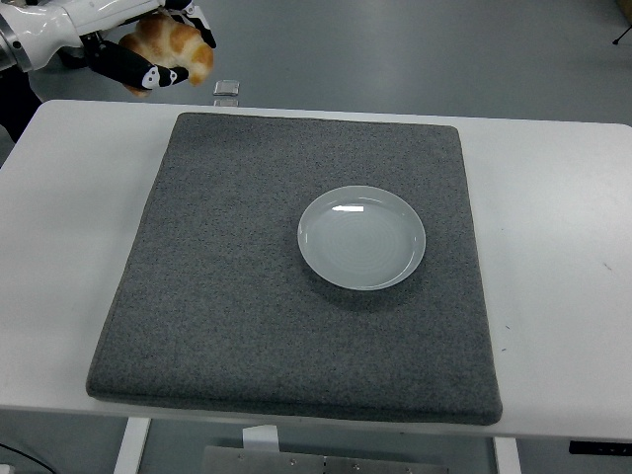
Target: Place the bread on the plate
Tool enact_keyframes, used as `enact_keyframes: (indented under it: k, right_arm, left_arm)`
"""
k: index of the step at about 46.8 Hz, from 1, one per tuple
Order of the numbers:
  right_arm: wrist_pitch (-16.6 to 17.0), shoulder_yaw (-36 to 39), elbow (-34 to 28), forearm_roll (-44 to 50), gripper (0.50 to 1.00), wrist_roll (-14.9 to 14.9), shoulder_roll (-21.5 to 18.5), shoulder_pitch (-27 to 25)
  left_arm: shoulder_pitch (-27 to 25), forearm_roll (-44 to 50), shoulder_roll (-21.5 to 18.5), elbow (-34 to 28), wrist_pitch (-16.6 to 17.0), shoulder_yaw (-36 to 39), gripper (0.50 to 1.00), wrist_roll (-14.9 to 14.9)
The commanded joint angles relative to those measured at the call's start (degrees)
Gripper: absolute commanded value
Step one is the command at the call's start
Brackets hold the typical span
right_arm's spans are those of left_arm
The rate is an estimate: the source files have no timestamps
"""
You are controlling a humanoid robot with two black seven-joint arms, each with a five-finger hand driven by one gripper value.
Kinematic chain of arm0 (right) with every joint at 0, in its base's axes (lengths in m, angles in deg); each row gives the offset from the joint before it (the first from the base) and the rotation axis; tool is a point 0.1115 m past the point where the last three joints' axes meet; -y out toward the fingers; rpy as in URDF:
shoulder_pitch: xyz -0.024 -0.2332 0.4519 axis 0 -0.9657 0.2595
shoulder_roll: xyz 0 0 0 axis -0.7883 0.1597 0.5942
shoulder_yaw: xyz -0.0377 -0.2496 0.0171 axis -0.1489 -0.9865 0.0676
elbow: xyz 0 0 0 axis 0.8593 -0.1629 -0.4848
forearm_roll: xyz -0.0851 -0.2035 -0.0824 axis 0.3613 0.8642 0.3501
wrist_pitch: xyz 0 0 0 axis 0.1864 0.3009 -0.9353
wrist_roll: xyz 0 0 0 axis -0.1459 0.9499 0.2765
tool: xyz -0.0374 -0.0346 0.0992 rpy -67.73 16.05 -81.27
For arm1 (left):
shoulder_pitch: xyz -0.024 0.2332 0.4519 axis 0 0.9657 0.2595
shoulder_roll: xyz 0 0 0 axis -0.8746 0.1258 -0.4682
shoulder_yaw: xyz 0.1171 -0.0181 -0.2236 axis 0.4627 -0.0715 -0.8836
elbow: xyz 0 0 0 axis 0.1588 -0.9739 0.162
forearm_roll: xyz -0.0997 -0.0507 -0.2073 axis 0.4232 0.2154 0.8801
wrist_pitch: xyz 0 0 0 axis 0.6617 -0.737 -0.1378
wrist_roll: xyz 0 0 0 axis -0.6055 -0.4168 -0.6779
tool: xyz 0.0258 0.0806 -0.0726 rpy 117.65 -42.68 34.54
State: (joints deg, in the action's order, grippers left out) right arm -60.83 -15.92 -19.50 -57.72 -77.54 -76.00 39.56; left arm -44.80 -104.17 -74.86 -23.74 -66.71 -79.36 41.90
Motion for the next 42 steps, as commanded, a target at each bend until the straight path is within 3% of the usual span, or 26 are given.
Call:
enact_keyframes:
  k: [1,7,13,34,42]
  right_arm:
    - [0.0,-0.1,0.0,0.1,0.932,0.0,0.0,0.0]
    - [0.0,0.0,0.0,0.1,0.930,-0.1,0.0,0.0]
    - [0.0,0.0,0.0,0.1,0.932,-0.1,0.0,0.0]
    - [0.0,0.0,0.1,0.1,0.932,0.0,0.0,-0.1]
    - [0.0,0.0,0.1,0.1,0.930,0.0,0.0,-0.1]
  left_arm:
    - [0.1,-0.2,0.5,0.1,0.1,0.0,0.500,0.0]
    - [-0.1,-0.2,2.2,0.1,0.1,-0.1,0.500,-0.1]
    - [-1.3,-0.7,6.6,0.9,0.1,0.1,0.500,-0.2]
    - [-4.2,-1.3,27.7,11.2,0.6,1.2,0.500,-1.1]
    - [-5.2,-1.7,35.5,16.0,1.3,4.9,0.500,-1.9]
